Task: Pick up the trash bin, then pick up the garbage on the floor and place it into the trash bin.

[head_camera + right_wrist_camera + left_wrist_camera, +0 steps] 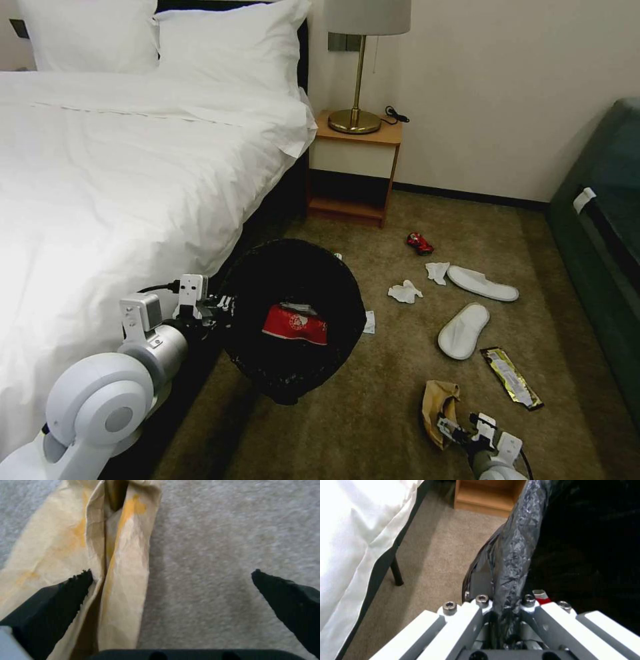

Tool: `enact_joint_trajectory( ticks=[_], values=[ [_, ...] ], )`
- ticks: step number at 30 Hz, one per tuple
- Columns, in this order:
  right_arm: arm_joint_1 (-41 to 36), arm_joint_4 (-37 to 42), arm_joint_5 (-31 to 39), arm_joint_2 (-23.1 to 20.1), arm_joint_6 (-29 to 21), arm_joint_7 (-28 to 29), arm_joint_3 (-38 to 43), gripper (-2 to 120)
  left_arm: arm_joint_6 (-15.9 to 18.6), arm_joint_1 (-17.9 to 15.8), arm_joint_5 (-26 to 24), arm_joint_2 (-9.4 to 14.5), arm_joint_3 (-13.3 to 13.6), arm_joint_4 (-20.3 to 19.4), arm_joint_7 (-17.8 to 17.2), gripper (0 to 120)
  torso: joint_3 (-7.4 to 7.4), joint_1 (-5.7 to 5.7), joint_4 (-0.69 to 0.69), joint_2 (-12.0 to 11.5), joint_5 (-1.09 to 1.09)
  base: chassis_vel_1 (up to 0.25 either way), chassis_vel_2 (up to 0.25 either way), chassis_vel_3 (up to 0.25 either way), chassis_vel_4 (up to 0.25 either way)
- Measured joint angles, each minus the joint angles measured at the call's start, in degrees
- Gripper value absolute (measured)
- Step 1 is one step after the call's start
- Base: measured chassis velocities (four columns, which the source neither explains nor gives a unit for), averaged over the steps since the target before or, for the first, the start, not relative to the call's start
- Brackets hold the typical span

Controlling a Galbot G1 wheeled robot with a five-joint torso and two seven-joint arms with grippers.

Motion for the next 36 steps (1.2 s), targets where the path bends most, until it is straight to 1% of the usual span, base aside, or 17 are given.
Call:
enact_joint_trajectory(
  ticks=[3,10,11,12,15,16,17,18,20,21,24,25,28,30,31,33,36],
  values=[
    [0.0,0.1,-0.6,0.4,0.0,-0.1,-0.2,110,0.0,0.0,0.0,0.0,0.0,0.0,0.0,2,0.0,0.0,0.0,0.0,0.0,0.0,0.0,0.0,0.0],
    [-0.2,1.5,-2.5,1.4,0.0,-0.5,-0.9,93,0.0,-0.1,0.0,0.1,-0.1,0.1,0.2,2,0.0,0.0,0.0,0.0,0.0,0.0,0.0,0.0,0.0],
    [-0.3,1.7,-2.8,1.6,0.0,-0.6,-1.0,88,0.0,-0.2,0.0,0.1,-0.1,0.1,0.3,2,0.0,0.0,0.0,0.0,0.0,0.0,0.0,0.0,0.0],
    [-0.3,1.7,-2.8,1.6,0.0,-0.6,-1.0,88,0.0,-0.2,0.0,0.1,-0.1,0.1,0.3,2,0.0,0.0,0.0,0.0,0.0,0.0,0.0,0.0,0.0],
    [-0.3,1.7,-3.6,2.2,0.0,-0.9,-1.1,73,0.0,-0.3,0.0,0.0,-0.1,0.2,0.4,2,0.0,0.0,0.0,0.0,0.0,0.0,0.0,0.0,0.0],
    [-0.3,1.7,-3.6,2.2,0.0,-0.9,-1.1,73,0.0,-0.3,0.0,0.0,-0.1,0.2,0.4,2,0.0,0.0,0.0,0.0,0.0,0.0,0.0,0.0,0.0],
    [-0.3,1.6,-4.1,2.5,0.0,-1.1,-1.1,64,0.0,-0.4,0.0,0.1,-0.1,0.2,0.4,2,0.0,0.0,0.0,0.0,0.0,0.0,0.0,0.0,0.0],
    [-0.3,1.6,-4.1,2.5,0.0,-1.1,-1.1,64,0.0,-0.4,0.0,0.1,-0.1,0.2,0.4,2,0.0,0.0,0.0,0.0,0.0,0.0,0.0,0.0,0.0],
    [-0.2,1.4,-4.5,3.0,0.0,-1.4,-1.2,52,0.0,-0.4,0.0,0.3,-0.2,0.2,0.4,2,0.0,0.0,0.0,0.0,0.0,0.0,0.0,0.0,0.0],
    [-0.2,1.4,-4.5,3.0,0.0,-1.4,-1.2,52,0.0,-0.4,0.0,0.3,-0.2,0.2,0.4,2,0.0,0.0,0.0,0.0,0.0,0.0,0.0,0.0,0.0],
    [0.3,1.0,-4.8,3.4,0.0,-1.7,-1.2,36,0.0,-0.5,-0.1,0.4,-0.2,0.2,0.4,2,0.0,0.0,0.0,0.0,0.0,0.0,0.0,0.0,0.0],
    [0.3,1.0,-4.8,3.4,0.0,-1.7,-1.2,36,0.0,-0.5,-0.1,0.4,-0.2,0.2,0.4,2,0.0,0.0,0.0,0.0,0.0,0.0,0.0,0.0,0.0],
    [0.5,0.7,-4.8,3.6,0.0,-2.0,-1.2,26,0.0,-0.6,-0.2,0.4,-0.1,0.2,0.4,2,0.0,0.0,0.0,0.0,0.0,0.0,0.0,0.0,0.0],
    [0.7,0.5,-4.8,3.6,0.1,-2.5,-1.2,15,0.0,-0.6,-0.2,0.5,-0.1,0.2,0.4,2,0.0,0.0,0.0,0.0,0.0,0.0,0.0,0.0,0.0],
    [0.7,0.5,-4.8,3.6,0.1,-2.5,-1.2,15,0.0,-0.6,-0.2,0.5,-0.1,0.2,0.4,2,0.0,0.0,0.0,0.0,0.0,0.0,0.0,0.0,0.0],
    [0.8,0.4,-4.8,3.4,0.3,-2.8,-1.2,5,0.0,-0.7,-0.2,0.5,0.0,0.2,0.4,2,0.0,0.0,0.0,0.0,0.0,0.0,0.0,0.0,0.0],
    [0.8,0.7,-4.8,3.3,0.4,-2.9,-1.1,0,0.0,-0.8,-0.2,0.5,0.0,0.3,0.3,2,0.0,0.0,-0.01,0.0,0.0,0.0,0.0,0.0,0.0]
  ],
)
